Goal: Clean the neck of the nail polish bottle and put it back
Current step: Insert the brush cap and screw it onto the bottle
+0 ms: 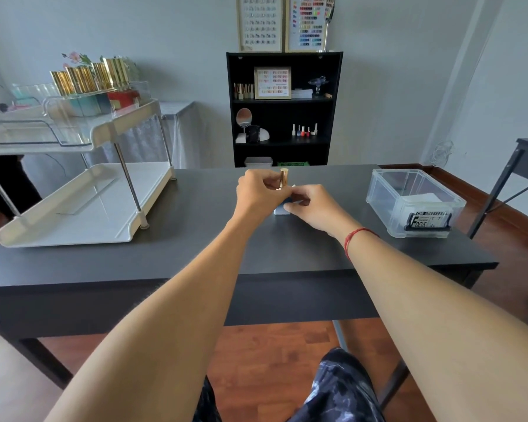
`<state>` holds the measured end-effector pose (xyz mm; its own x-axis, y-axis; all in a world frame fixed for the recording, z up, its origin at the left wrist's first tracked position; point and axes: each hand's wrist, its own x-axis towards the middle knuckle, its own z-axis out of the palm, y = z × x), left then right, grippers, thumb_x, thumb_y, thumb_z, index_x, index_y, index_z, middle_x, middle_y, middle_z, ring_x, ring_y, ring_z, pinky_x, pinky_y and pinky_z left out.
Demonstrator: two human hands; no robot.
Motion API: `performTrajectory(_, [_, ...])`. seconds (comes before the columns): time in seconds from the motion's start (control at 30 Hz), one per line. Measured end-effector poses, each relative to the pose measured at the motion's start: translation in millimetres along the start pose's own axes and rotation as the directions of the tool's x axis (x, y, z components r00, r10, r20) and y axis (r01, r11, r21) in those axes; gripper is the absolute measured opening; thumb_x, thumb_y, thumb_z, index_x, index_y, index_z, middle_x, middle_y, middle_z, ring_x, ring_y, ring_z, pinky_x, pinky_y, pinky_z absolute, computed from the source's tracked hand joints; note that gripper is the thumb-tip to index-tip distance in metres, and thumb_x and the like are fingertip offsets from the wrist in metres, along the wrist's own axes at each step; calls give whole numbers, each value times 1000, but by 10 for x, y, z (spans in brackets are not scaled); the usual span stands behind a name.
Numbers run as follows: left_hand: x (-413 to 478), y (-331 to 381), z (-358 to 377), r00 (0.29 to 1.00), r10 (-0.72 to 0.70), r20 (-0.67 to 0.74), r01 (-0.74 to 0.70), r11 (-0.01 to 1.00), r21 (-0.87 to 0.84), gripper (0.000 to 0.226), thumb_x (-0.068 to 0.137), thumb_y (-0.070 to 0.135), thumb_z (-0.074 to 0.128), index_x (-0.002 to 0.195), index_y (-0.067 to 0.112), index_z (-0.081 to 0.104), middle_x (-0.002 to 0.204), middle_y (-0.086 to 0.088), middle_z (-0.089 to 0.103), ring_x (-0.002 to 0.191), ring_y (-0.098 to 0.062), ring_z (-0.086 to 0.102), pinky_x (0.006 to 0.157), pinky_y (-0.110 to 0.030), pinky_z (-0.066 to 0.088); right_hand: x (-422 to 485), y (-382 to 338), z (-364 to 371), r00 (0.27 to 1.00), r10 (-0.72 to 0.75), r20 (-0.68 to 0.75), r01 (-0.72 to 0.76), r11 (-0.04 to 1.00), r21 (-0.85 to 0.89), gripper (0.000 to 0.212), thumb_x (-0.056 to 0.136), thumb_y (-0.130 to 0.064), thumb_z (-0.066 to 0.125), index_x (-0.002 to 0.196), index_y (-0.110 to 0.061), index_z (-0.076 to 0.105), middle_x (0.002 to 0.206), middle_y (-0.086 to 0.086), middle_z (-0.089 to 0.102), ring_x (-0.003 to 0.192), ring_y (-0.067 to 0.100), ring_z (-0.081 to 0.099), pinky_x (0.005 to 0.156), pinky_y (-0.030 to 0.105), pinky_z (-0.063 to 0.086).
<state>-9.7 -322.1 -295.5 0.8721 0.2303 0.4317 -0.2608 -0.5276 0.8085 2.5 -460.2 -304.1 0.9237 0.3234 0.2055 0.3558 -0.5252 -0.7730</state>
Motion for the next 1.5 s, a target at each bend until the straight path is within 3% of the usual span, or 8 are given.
performTrajectory(0.1, [29,-24,10,998,-56,-26,58,997,59,29,65,40,84,74,14,74,70,5,71,75,-16,68,83,-40,55,-7,8,-9,1000,8,-16,-8,1000,22,34,90,-14,63,124,-12,63,108,4,63,98,17,57,92,31,45])
performTrajectory(0.27, [68,-56,3,999,-25,-27,28,988,149,39,62,53,83,64,15,74,58,6,66,61,-16,61,66,-35,53,-6,20,0,1000,-3,-10,3,1000,26,32,91,-16,62,123,-15,64,108,2,63,95,16,55,92,32,44])
performTrajectory(0.5, [81,1,33,995,33,99,-54,973,223,41,84,29,72,59,-1,60,47,-1,39,47,-14,28,46,-24,26,18,34,0,999,-14,39,14,1000,2,26,94,-17,55,119,-19,63,110,0,62,100,19,55,90,30,41])
performTrajectory(0.73, [133,39,-49,977,55,207,-108,962,253,36,87,22,68,63,-5,61,50,-5,41,52,-18,30,42,-16,26,22,47,9,999,-28,22,28,1000,9,30,92,-15,55,120,-18,64,106,0,63,94,16,57,79,22,40])
performTrajectory(0.9, [-19,-44,86,999,-22,43,18,996,86,34,84,29,70,70,-2,69,59,-11,59,53,-16,41,48,-20,34,19,80,31,1000,3,-23,-1,995,97,29,91,-13,60,119,-13,65,105,0,65,100,15,60,87,25,45])
performTrajectory(1.03, [-39,-78,145,998,-34,-51,35,999,22,25,80,33,74,73,9,73,60,4,62,55,-8,52,56,-22,44,28,99,36,1000,-6,-25,8,995,101,28,91,-15,61,118,-13,65,110,2,67,104,17,61,92,29,47])
performTrajectory(1.27, [-12,-106,108,998,68,-4,-66,987,149,31,84,37,70,79,7,75,70,-6,68,65,-19,58,60,-29,46,53,136,36,999,-2,-33,6,993,119,27,91,-17,62,118,-14,65,110,0,67,104,15,61,91,27,46])
performTrajectory(1.5, [50,-68,83,986,125,108,-154,936,317,36,93,26,58,77,-5,65,74,-9,51,71,-21,44,61,-29,32,68,135,23,1000,5,14,-7,994,113,28,92,-18,60,119,-18,65,110,-2,67,102,10,60,90,23,42])
